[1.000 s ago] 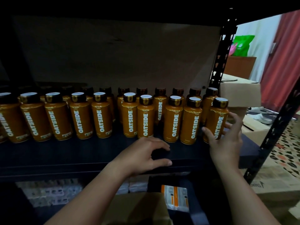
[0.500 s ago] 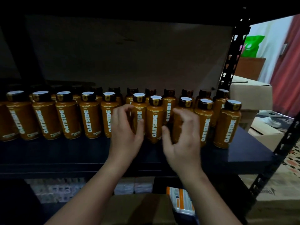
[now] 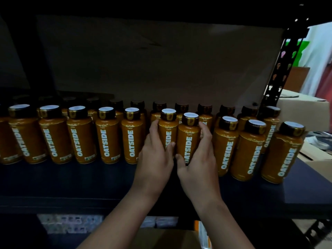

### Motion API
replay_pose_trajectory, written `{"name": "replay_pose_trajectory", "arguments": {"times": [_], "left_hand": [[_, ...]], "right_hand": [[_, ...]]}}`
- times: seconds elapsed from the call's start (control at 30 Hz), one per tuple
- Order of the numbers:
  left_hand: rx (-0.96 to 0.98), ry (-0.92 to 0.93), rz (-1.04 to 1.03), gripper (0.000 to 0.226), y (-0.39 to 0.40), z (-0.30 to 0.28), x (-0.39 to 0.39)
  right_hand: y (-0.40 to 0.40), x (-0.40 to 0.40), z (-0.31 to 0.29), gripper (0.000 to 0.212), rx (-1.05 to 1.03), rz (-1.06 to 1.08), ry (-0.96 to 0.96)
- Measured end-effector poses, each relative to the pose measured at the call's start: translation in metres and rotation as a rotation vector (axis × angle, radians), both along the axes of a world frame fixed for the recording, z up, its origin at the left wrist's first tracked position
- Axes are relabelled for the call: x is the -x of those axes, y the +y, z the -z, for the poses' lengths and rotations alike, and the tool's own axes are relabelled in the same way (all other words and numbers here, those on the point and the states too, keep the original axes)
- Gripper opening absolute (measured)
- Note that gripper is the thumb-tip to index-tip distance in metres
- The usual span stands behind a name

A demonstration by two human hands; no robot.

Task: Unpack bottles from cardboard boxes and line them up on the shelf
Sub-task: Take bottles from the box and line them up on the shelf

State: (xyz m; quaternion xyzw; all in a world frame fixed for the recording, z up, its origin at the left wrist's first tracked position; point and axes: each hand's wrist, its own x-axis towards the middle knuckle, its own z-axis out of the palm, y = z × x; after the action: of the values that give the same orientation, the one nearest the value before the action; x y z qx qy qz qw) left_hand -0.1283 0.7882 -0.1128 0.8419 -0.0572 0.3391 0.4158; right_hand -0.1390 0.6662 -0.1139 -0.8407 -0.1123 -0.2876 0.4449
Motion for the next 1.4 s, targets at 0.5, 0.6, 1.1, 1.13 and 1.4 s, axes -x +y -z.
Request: {"name": "replay_pose_trajectory", "arguments": {"times": [0.5,0.6,1.1,1.13,1.4], "left_hand": [[-0.103,-0.032,-0.070,0.074,0.014,0.001,0.006],[-0.093,-0.016,-0.075,0.075,0.016,0.000,0.008],[-0.153,0.007,-0.156,0.080,0.022,-0.015,0.019],[-0.174,0.003,-0.164,0.080,0.023,-0.016,0.019],[-0.247,0.016,-0.214,0.077,0.028,-0.016,0.017]], "right_hand": [[0.007,-0.016,0.001,0.101,-0.019,-0.049,0.034],[0.008,-0.016,0.001,0.101,-0.016,-0.046,0.041],[0.006,-0.012,0.001,0.100,-0.021,-0.035,0.059],[0.007,-0.012,0.002,0.100,-0.020,-0.031,0.058],[0.006,-0.013,0.003,0.097,-0.001,-0.037,0.075]]}}
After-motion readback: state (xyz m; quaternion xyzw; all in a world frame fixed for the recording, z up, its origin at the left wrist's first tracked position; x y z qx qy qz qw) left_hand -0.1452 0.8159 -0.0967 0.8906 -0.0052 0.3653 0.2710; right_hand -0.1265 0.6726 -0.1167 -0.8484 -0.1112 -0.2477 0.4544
